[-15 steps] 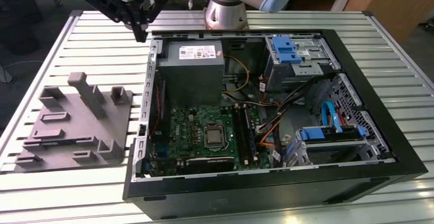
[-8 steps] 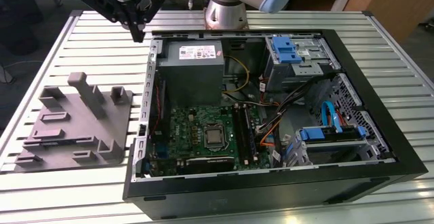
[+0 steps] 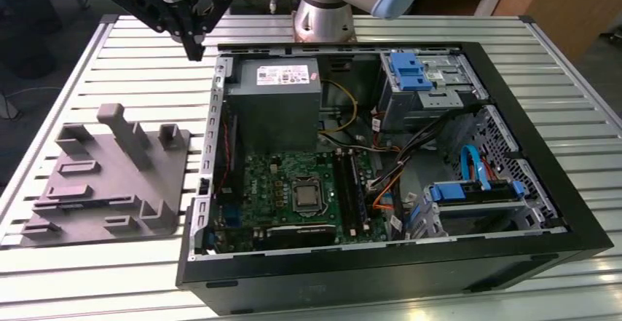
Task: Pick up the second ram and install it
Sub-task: 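Reach for the second ram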
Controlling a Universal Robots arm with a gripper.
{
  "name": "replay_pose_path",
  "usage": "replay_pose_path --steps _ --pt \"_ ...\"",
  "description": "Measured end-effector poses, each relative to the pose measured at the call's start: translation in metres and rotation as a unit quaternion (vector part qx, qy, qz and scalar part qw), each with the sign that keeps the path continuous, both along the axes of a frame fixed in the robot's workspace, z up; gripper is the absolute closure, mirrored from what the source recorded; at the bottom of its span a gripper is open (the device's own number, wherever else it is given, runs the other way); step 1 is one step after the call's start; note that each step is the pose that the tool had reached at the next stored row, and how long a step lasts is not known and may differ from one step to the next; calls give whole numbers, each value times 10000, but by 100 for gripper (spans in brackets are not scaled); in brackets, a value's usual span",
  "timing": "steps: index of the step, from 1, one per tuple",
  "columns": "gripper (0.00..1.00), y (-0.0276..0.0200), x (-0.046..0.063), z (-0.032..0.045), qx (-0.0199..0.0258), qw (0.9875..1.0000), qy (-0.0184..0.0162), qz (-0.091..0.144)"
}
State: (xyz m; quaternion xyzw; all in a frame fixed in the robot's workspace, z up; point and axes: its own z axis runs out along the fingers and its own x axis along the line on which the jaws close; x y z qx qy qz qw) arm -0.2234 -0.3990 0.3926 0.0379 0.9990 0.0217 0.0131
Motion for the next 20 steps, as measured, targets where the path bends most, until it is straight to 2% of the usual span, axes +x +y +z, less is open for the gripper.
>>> replay_pose_path --steps 10,20 --pt "90 0 -57 -2 0 10000 0 0" --pt "90 0 -268 -5 0 10000 0 0"
